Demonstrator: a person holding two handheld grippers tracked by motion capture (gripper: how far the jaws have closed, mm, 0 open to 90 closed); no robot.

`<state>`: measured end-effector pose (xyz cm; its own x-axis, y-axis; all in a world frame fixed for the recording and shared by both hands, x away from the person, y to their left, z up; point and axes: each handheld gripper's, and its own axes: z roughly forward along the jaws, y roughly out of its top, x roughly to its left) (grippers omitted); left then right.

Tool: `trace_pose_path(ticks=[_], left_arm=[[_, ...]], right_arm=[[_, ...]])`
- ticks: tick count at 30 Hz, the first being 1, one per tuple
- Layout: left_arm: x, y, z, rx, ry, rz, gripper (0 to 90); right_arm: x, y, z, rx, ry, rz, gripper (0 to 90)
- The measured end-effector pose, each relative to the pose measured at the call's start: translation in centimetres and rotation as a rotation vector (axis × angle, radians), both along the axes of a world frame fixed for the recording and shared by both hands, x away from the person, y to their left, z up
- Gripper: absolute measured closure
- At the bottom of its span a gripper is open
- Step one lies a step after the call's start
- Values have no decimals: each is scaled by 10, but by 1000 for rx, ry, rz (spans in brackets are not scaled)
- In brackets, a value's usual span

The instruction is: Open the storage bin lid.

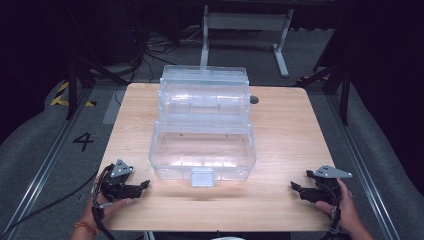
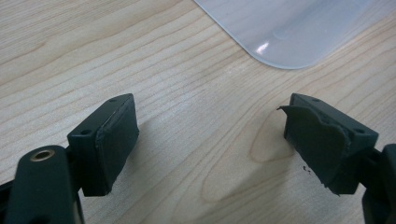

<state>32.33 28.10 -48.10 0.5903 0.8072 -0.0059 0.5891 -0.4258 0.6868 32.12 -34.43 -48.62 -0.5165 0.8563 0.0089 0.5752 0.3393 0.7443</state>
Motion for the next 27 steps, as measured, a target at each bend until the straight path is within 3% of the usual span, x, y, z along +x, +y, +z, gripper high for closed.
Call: trace_pose_path(ticks=[27], left_arm=[[1, -1, -1, -10, 2, -3, 169]], right_arm=[[1, -1, 0, -3, 1, 17, 191]])
